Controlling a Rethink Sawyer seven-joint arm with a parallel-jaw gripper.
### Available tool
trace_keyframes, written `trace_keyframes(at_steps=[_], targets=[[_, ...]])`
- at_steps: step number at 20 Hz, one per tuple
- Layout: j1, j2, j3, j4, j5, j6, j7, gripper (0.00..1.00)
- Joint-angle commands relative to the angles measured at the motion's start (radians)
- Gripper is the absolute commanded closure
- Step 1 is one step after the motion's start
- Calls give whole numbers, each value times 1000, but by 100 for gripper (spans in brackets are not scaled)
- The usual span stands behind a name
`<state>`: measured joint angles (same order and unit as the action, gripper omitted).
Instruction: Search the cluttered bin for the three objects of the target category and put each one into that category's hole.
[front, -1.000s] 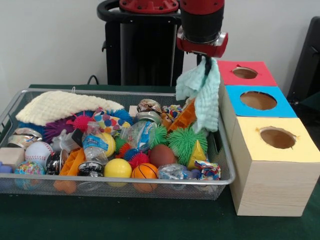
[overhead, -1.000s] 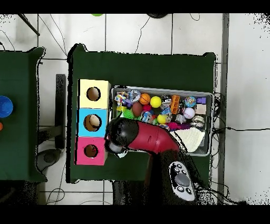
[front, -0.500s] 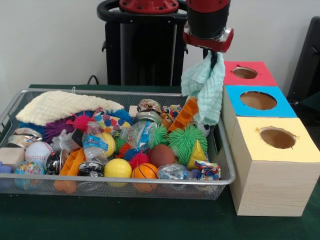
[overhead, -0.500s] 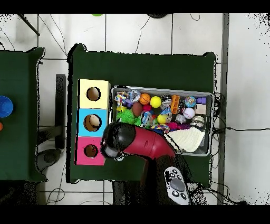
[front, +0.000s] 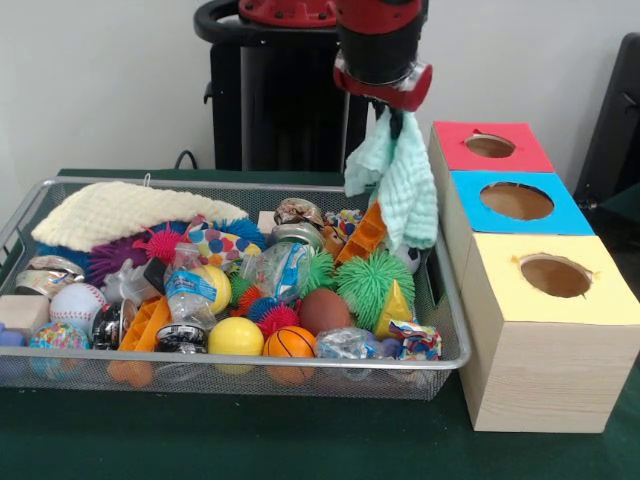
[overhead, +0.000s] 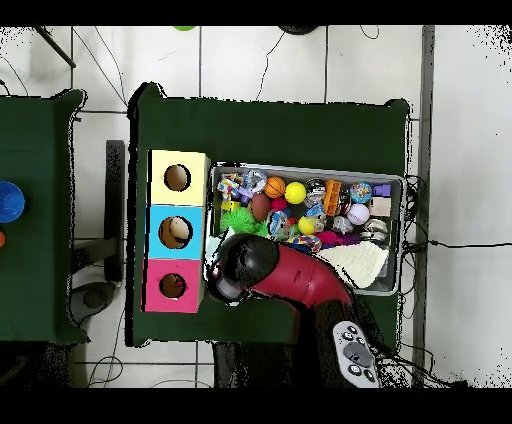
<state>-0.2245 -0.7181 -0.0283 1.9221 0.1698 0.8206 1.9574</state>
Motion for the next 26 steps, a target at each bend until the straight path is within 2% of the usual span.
trace_keyframes(at_steps=[1, 4, 6, 11, 14, 15, 24, 26], targets=[[-106, 114, 22, 27, 0, -59, 59, 100], [-169, 177, 50, 27, -18, -136, 5, 100], [-191, 186, 52, 33, -37, -162, -6, 100], [-220, 155, 52, 78, -74, -191, -5, 100], [-240, 144, 62, 119, -96, -243, -9, 100], [-249, 139, 68, 130, -108, -256, 0, 0], [-337, 100, 102, 256, -170, -395, -16, 0], [-341, 52, 91, 297, -193, -423, -2, 0]])
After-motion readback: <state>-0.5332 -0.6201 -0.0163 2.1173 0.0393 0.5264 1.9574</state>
